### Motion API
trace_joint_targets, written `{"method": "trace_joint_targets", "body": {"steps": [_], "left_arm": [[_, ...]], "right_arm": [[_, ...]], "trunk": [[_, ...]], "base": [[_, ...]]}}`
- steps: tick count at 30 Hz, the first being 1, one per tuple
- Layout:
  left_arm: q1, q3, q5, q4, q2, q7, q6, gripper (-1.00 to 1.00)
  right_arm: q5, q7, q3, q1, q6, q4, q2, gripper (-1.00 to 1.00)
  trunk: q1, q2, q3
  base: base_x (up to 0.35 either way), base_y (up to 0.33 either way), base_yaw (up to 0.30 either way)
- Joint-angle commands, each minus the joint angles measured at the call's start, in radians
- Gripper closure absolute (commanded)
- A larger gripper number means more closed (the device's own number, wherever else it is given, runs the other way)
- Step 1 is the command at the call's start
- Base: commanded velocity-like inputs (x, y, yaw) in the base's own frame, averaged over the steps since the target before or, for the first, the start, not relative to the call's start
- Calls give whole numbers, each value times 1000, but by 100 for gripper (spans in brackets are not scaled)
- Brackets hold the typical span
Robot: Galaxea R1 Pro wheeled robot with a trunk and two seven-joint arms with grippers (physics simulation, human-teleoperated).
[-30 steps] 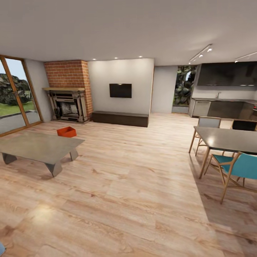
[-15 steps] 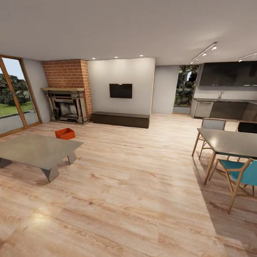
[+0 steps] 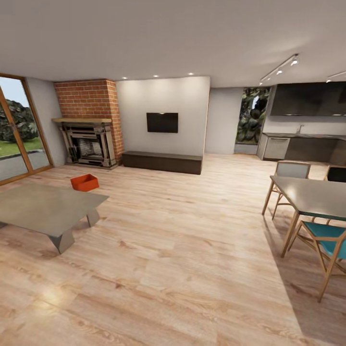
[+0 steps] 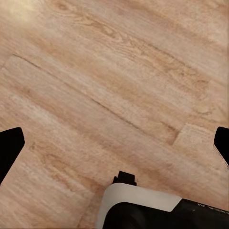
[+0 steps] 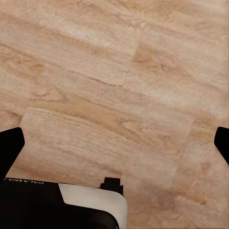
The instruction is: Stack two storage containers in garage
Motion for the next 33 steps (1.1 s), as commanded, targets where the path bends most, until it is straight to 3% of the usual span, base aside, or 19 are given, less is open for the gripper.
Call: {"method": "trace_joint_targets", "body": {"steps": [1, 33], "left_arm": [[-1, 0, 3, 1, 0, 1, -4, -100], [-1, 2, 4, 1, 5, 1, -4, -100]], "right_arm": [[3, 2, 0, -2, -7, 4, 0, -100], [-3, 2, 0, -2, -7, 4, -2, -100]], "trunk": [[1, -1, -1], [1, -1, -1]], "base": [[322, 0, 0], [323, 0, 0]]}}
